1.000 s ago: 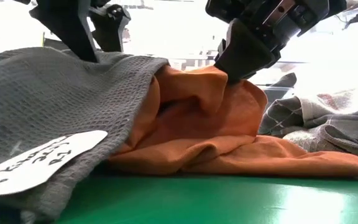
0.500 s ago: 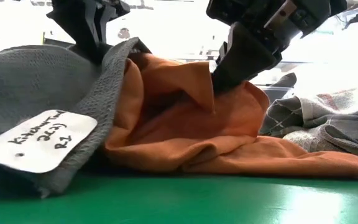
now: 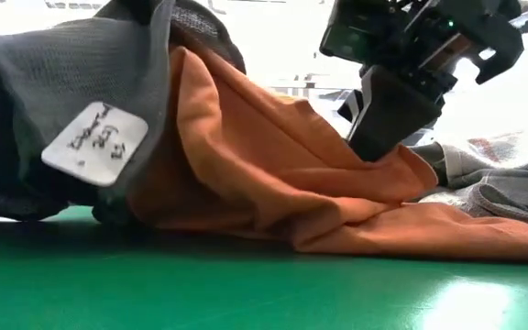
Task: Sort towels by color in basket
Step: Put the orange towel into the right transparent bin
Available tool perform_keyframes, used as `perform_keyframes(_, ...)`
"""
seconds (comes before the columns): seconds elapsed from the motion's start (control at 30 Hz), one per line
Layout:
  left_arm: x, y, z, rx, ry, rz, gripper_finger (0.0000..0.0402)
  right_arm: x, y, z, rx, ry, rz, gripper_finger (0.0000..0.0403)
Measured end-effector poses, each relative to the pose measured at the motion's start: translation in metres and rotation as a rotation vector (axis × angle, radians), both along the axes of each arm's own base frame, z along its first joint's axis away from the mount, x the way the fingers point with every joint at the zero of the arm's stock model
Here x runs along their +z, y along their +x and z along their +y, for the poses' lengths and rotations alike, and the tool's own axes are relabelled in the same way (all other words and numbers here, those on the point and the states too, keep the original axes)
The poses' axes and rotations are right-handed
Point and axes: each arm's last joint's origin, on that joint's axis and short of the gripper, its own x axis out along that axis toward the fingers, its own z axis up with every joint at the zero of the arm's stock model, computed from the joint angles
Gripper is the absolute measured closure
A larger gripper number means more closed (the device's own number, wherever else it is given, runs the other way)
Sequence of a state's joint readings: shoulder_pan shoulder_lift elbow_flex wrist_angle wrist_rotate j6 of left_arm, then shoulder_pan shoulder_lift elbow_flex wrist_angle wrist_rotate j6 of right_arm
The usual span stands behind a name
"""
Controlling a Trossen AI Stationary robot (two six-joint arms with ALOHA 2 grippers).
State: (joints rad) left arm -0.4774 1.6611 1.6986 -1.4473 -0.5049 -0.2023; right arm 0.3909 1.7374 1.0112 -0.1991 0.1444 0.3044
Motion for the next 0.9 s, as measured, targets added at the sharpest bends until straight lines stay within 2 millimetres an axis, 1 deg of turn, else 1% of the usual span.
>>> perform_keyframes(0.17, 0.004, -0.009, 0.004, 0.071, -0.002, 0.055, 0.0399, 0.0, -0.002, 0.002, 0.003, 0.012, 0.017, 0.0372)
perform_keyframes(0.37, 0.005, -0.013, -0.001, 0.071, -0.062, 0.072, 0.0399, 0.0, -0.003, 0.002, 0.022, 0.033, 0.035, 0.0372)
perform_keyframes(0.47, 0.005, -0.013, -0.005, 0.06, -0.073, 0.056, 0.0399, 0.0, -0.002, 0.003, 0.044, 0.049, 0.025, 0.0364)
perform_keyframes(0.53, 0.004, -0.012, -0.006, 0.051, -0.08, 0.044, 0.0399, 0.0, -0.001, 0.006, 0.076, 0.05, 0.009, 0.035)
perform_keyframes(0.6, 0.0, -0.012, -0.007, 0.047, -0.088, 0.049, 0.0399, 0.0, -0.001, 0.009, 0.106, 0.044, -0.01, 0.0328)
perform_keyframes(0.7, -0.015, -0.012, -0.007, 0.054, -0.084, 0.087, 0.0399, 0.002, -0.001, 0.013, 0.138, 0.036, -0.037, 0.0279)
perform_keyframes(0.9, -0.052, -0.009, -0.009, 0.063, -0.075, 0.113, 0.0399, 0.002, -0.005, 0.022, 0.164, 0.029, -0.041, 0.0144)
